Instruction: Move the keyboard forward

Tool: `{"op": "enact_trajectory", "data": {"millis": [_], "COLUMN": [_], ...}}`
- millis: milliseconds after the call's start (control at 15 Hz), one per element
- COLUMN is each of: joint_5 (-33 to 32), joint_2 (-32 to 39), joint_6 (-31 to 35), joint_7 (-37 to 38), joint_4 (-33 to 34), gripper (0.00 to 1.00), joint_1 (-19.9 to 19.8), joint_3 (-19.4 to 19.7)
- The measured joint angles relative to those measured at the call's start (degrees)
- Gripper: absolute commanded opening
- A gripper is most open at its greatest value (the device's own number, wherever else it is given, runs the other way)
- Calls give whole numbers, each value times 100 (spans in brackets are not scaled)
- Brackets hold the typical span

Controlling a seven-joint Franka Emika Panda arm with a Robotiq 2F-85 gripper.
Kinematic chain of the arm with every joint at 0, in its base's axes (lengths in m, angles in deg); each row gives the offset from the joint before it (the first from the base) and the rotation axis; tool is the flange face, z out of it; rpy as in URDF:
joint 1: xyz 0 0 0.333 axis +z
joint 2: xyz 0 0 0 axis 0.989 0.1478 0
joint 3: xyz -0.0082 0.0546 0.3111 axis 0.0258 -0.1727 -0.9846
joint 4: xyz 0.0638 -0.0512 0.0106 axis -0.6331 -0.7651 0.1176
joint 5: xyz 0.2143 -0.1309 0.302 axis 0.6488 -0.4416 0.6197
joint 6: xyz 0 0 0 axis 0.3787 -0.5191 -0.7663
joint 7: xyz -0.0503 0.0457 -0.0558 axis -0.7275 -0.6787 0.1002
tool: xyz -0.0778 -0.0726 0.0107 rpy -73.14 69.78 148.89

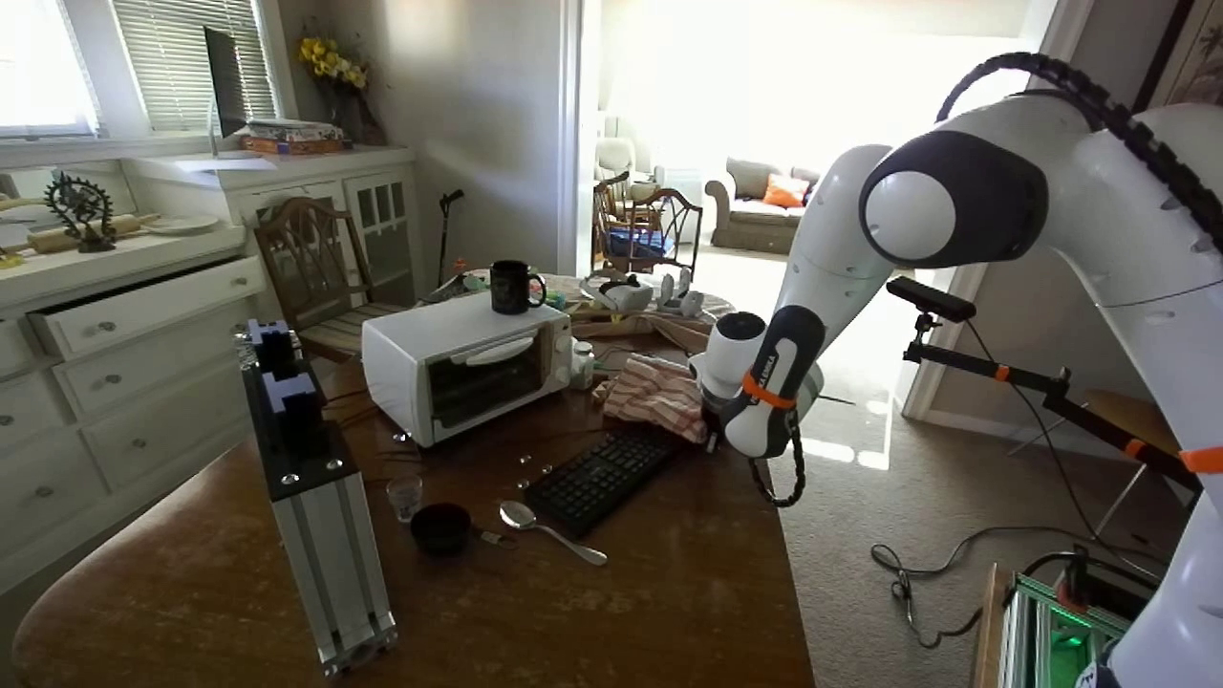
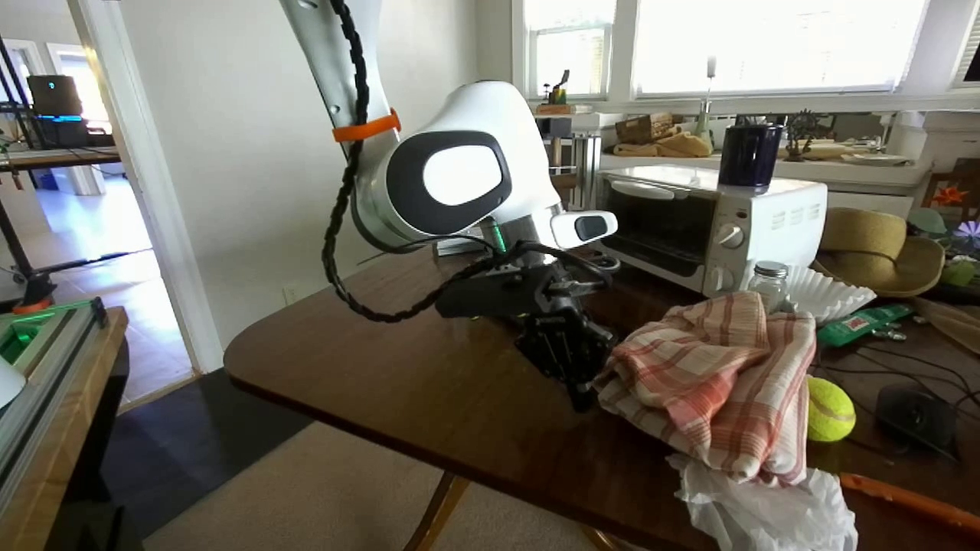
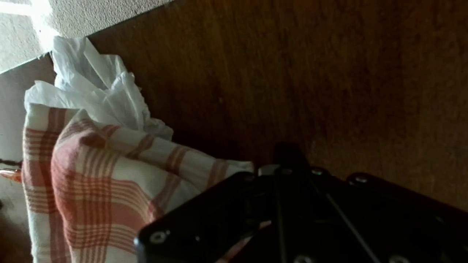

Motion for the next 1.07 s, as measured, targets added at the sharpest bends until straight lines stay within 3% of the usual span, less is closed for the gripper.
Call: {"op": "enact_trajectory", "data": {"millis": [533,1067], "joint_5": [206,396], "joint_2": [396,737], "joint_6": [112,105], "joint_7": [685,848], "joint_4": [364,985], "gripper": [0,0], "joint_1": [211,214], "joint_3": [117,60]}}
